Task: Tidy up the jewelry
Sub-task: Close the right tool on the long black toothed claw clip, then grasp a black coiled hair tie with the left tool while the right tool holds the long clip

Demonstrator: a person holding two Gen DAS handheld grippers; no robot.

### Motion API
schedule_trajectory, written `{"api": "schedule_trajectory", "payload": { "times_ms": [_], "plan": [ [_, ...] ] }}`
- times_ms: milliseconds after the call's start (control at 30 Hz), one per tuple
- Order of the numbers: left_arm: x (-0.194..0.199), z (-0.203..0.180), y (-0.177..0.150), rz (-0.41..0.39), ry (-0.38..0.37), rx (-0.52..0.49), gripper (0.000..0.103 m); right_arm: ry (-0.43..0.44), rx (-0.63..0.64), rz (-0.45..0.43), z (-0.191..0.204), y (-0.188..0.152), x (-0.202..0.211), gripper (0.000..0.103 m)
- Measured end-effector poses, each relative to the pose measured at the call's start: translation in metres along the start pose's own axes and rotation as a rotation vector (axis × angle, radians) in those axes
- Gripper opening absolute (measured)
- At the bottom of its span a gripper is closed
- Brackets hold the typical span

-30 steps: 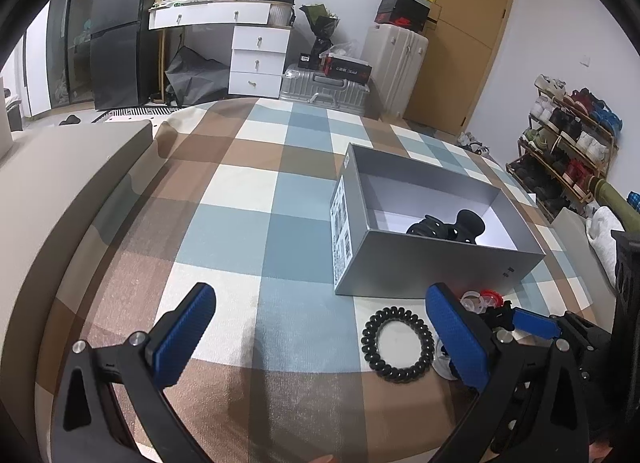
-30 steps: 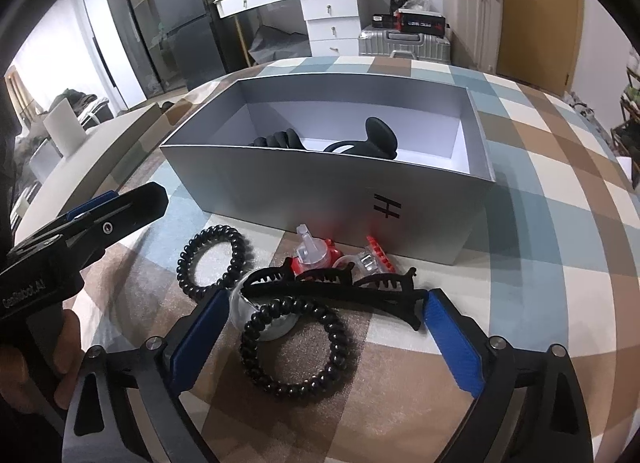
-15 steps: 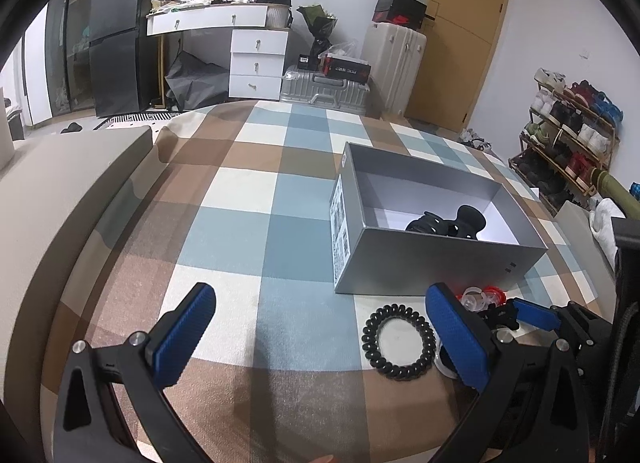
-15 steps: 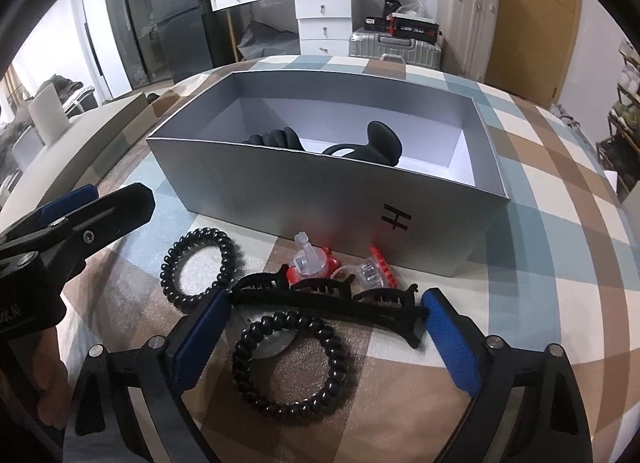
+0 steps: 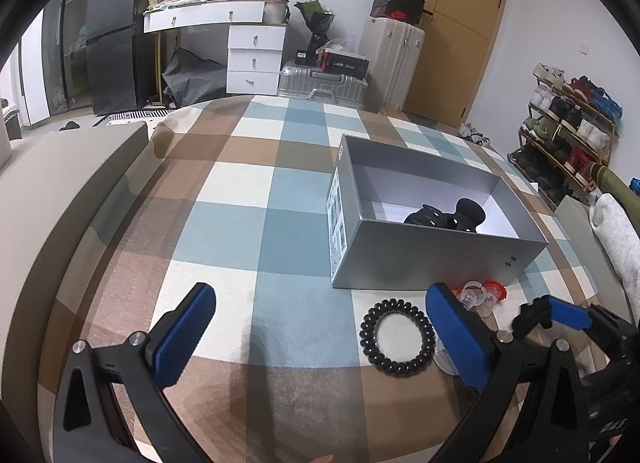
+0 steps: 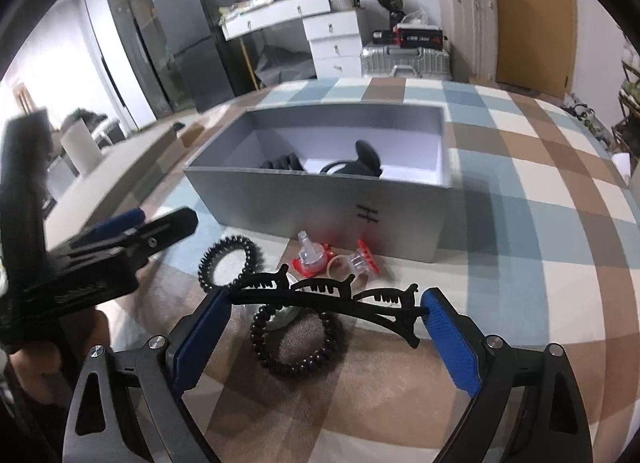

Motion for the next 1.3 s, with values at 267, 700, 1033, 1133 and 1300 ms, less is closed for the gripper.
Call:
{"api": "schedule_trajectory", "payload": {
  "times_ms": [267,700,1033,1133,1300],
  "plan": [
    [-0.001,-0.006,-0.003,0.016,-0.013,-0.016,0.102,0.018,-0.065,-0.072,-0.011,0.011,0.02,0.096],
    [-0.002,-0.017,-0.01,0.039,-0.035,-0.062,0.102,0.003,-0.097,-0.077,-0.022,0.008,0.025,0.096],
    [-0.004,-0.023,-0.016,0.066,-0.043,-0.083,0.102,-0.005,-0.109,-0.072,-0.028,0.005,0.024,0.096],
    [-0.004,-0.026,-0.018,0.075,-0.053,-0.091,0.102,-0.008,-0.109,-0.071,-0.03,0.003,0.024,0.096],
    [-0.004,-0.038,-0.025,0.106,-0.087,-0.128,0.102,-0.007,-0.113,-0.074,-0.03,0.003,0.025,0.096]
  ]
}}
Point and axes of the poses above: each gripper's, at about its wrist camera, not at the fingertips, and x roughly against the way its jaws point, z to its left, y to its top, the point moved 10 cm from there along -x, roughly the way its jaws point, and after that the axes turned 4 degrees about -z, right-handed, at the moved point
